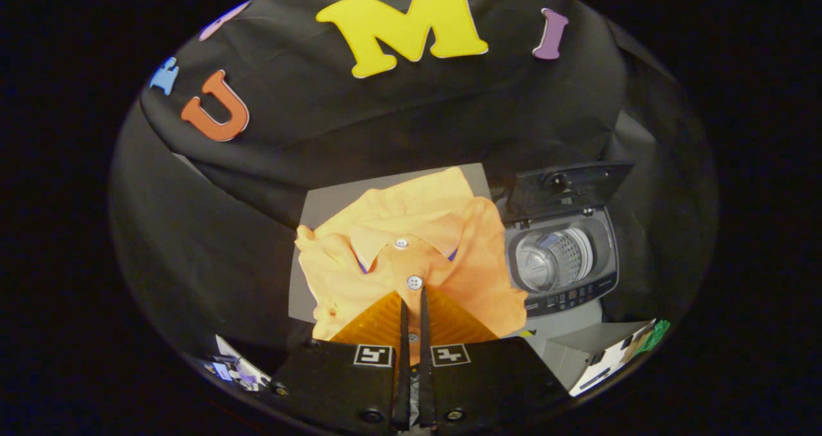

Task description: Put the clothes into the washing machine and then close the washing machine lid.

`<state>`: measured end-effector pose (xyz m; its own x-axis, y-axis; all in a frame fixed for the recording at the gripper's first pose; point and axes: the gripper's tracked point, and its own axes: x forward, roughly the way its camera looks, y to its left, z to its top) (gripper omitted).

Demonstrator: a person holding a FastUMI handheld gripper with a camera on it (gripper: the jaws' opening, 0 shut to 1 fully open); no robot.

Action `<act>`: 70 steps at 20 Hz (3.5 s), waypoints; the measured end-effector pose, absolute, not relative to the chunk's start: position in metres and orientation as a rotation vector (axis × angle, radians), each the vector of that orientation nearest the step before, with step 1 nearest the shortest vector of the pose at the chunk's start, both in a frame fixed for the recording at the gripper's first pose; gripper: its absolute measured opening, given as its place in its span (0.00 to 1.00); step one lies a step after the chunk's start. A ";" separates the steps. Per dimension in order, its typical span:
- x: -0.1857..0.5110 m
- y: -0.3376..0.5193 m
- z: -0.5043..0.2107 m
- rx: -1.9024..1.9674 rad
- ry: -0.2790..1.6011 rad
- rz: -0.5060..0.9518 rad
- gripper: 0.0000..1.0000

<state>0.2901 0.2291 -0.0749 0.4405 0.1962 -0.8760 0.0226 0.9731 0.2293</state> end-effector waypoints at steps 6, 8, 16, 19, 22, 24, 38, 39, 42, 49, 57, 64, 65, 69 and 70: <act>0.308 0.216 -0.055 0.246 1.088 0.089 0.09; 0.313 0.210 -0.051 0.252 1.081 0.098 0.09; 0.314 0.148 -0.050 0.306 1.066 0.161 0.09; 0.308 0.121 -0.040 0.306 1.017 0.167 0.09; 0.307 0.084 -0.034 0.304 0.960 0.124 0.09; 0.309 0.053 -0.035 0.320 0.933 0.071 0.09; 0.341 -0.050 -0.057 0.375 0.880 0.012 0.09; 0.344 -0.053 -0.058 0.375 0.883 0.019 0.09; 0.352 -0.060 -0.058 0.364 0.876 0.024 0.09; 0.376 -0.056 -0.082 0.388 0.913 0.090 0.09; 0.405 -0.060 -0.147 0.362 1.022 0.102 0.09; 0.411 -0.058 -0.211 0.334 1.139 0.097 0.09; 0.410 -0.060 -0.219 0.334 1.154 0.086 0.09; 0.409 -0.067 -0.250 0.336 1.208 0.059 0.09; 0.408 -0.069 -0.257 0.328 1.221 0.051 0.09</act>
